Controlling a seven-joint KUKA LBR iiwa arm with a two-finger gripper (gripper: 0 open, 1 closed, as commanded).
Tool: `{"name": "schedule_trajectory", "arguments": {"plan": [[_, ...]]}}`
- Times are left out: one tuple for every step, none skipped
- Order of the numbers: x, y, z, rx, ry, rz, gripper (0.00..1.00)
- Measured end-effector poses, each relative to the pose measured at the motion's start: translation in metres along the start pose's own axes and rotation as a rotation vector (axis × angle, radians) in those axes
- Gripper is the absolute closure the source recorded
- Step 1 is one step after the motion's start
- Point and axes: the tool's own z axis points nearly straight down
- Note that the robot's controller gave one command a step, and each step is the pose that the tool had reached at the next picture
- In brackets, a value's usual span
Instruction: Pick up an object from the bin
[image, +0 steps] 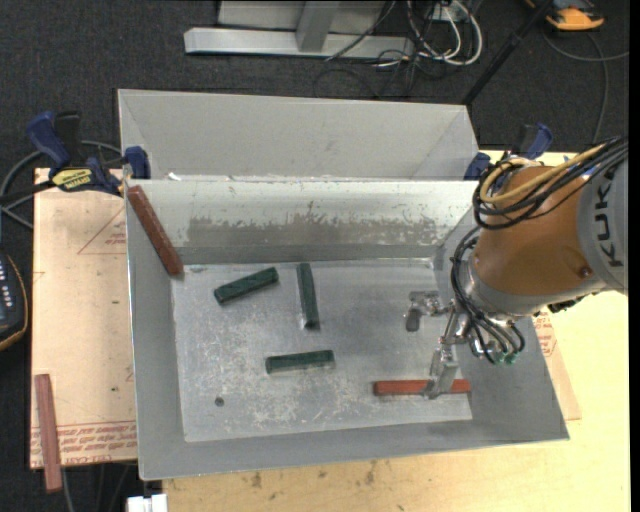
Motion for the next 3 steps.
{"name": "schedule_trajectory", "arguments": {"plan": [[0.02, -0.007, 0.092, 0.0, -0.012, 0.006, 0.0], [0.02, -0.007, 0.089, 0.001, -0.009, 0.001, 1.0], [0.022, -0.021, -0.067, 0.003, -0.017, -0.007, 1.0]]}}
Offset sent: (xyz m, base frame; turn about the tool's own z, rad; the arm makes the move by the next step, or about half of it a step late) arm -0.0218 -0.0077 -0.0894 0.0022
